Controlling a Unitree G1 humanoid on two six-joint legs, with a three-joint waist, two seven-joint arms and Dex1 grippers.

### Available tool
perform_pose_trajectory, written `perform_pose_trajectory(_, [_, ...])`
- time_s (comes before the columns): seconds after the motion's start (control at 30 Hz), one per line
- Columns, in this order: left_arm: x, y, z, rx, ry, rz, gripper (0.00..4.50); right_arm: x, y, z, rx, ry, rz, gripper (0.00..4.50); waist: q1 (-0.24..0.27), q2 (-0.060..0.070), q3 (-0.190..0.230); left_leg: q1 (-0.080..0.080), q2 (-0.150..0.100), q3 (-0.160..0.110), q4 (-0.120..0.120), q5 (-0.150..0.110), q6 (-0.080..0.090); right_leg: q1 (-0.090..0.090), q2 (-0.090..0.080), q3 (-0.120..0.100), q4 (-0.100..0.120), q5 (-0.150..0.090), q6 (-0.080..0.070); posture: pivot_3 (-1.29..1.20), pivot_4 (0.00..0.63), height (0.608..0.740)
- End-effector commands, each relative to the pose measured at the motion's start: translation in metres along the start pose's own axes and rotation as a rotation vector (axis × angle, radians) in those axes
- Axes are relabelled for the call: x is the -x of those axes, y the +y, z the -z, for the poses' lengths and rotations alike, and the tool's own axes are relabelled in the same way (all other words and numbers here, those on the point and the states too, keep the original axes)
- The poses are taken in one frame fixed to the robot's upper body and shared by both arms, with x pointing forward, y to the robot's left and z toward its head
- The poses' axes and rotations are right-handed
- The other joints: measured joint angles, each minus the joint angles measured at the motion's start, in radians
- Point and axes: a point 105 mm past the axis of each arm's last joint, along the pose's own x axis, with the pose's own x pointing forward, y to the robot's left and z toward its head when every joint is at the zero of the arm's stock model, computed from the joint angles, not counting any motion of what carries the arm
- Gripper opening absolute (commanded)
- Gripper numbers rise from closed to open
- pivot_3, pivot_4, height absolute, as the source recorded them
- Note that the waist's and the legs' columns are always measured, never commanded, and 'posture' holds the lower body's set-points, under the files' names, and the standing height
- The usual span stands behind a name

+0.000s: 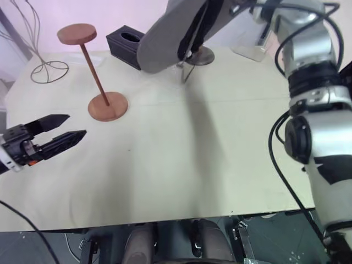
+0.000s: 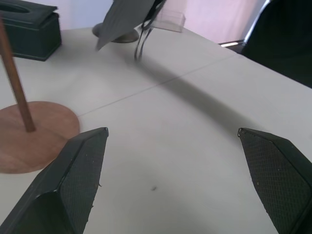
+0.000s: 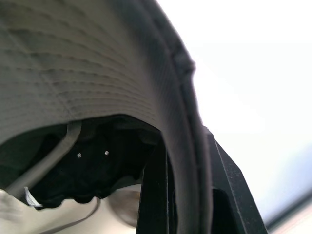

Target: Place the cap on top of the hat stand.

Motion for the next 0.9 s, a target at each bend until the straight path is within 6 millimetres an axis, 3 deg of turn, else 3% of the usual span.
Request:
perform_pose_trajectory(0.03, [0.005,-0.005,-0.008,-0.050,-0.036,-0.012,4.50,-0.007,-0.012,-0.046,0.022,-0.118,0.069,0.03,-0.012,0.000,0.000,0.000,0.000,0.000,-0.001,0.000,0.000,0.000,0.000,0.000,0.000,0.000,0.000,0.00,0.150,0.740])
perform_pose_trajectory(0.3, [0.005,-0.008,-0.009,-0.021,-0.081,-0.014,4.50,-0.019,-0.003,-0.079,-0.033,-0.179,0.145,0.03,-0.029,0.000,0.000,0.001,0.001,0.000,-0.001,0.000,-0.001,0.000,0.000,0.000,0.001,0.000,0.000,0.00,0.150,0.740])
perform_pose_trajectory(0.63, [0.021,0.003,-0.027,0.008,-0.182,-0.082,4.50,-0.027,0.025,-0.154,-0.160,-0.355,0.189,0.03,-0.038,0.000,0.000,0.000,0.001,-0.001,-0.002,0.000,-0.001,-0.001,0.000,0.000,0.000,0.000,0.000,0.00,0.150,0.740])
perform_pose_trajectory(0.9, [0.059,0.006,-0.029,0.007,-0.189,-0.197,4.50,-0.030,0.052,-0.183,-0.207,-0.413,0.142,0.03,-0.041,0.000,0.000,0.000,0.002,-0.001,-0.003,0.000,-0.002,-0.002,-0.001,0.000,0.000,0.000,-0.001,0.00,0.150,0.740])
